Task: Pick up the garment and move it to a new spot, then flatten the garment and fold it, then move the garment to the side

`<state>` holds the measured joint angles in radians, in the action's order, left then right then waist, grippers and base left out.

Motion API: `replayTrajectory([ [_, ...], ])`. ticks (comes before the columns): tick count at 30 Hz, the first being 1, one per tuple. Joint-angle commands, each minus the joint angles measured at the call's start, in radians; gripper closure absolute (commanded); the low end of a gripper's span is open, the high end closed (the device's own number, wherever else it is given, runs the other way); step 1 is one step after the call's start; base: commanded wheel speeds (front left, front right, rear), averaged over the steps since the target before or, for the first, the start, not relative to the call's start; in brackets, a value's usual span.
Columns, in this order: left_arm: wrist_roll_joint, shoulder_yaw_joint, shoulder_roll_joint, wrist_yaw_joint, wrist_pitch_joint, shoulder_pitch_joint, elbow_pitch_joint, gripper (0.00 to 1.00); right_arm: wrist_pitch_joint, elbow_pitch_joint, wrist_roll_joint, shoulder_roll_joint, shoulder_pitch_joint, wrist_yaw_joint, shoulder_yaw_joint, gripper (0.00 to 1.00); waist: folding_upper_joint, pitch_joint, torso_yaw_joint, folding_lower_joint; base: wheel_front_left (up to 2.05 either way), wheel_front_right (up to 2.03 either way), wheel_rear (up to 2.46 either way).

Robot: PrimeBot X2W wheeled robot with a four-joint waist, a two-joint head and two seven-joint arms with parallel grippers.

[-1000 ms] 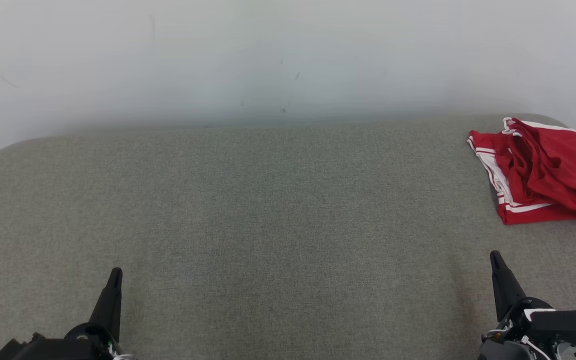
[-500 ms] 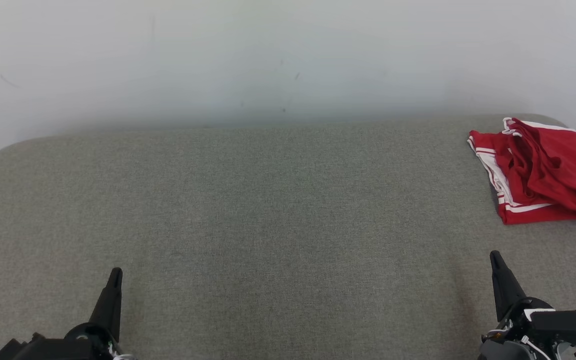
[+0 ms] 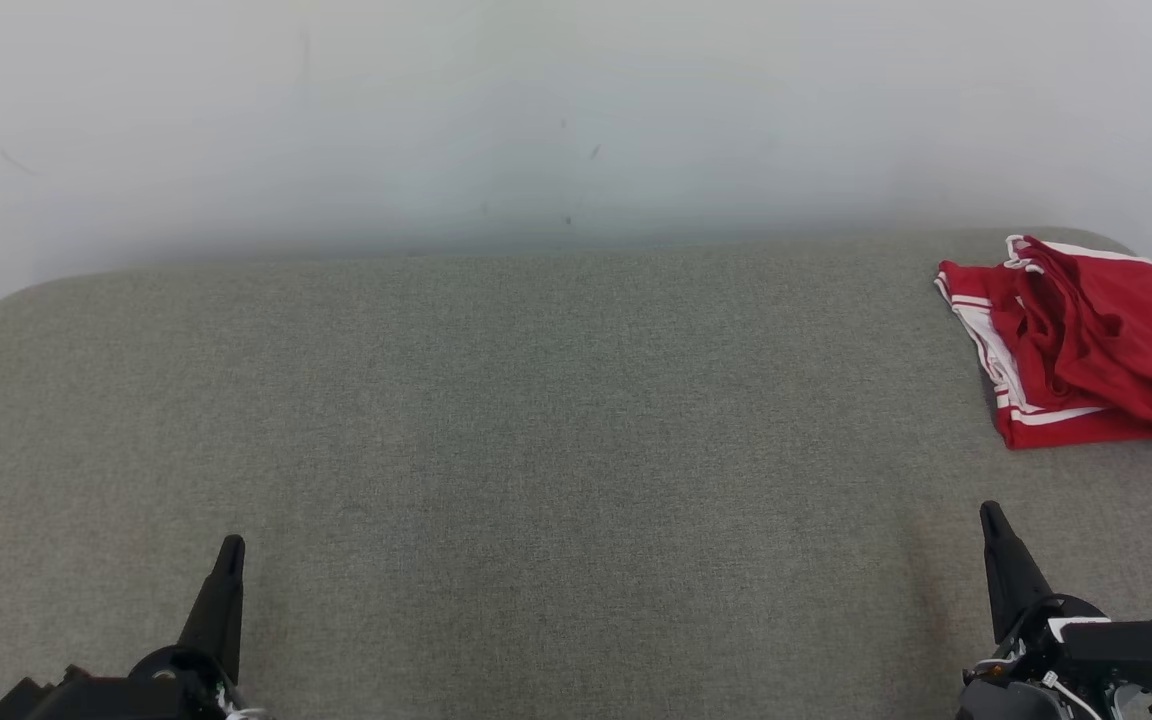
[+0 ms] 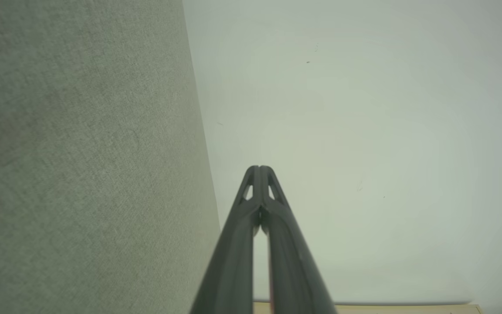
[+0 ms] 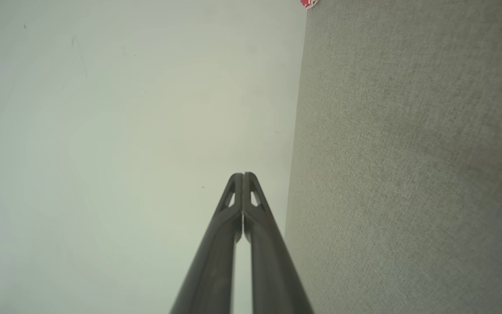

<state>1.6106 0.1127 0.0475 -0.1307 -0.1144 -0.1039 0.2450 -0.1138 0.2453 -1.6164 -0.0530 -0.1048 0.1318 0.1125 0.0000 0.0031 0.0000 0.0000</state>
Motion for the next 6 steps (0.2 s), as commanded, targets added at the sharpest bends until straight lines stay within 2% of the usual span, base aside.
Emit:
replayTrajectory([
  [1,0.005,0.003,0.005,-0.001,-0.003,-0.011,0.002,1.0,-0.002,-0.002,0.004,0.002,-0.007,-0.002,0.002,1.0,0.0,0.0,0.0,0.0,0.0,0.0,0.0],
  [6,0.005,0.003,0.005,-0.001,-0.003,-0.011,0.002,1.0,-0.002,-0.002,0.004,0.002,-0.007,-0.002,0.003,1.0,0.0,0.0,0.0,0.0,0.0,0.0,0.0],
])
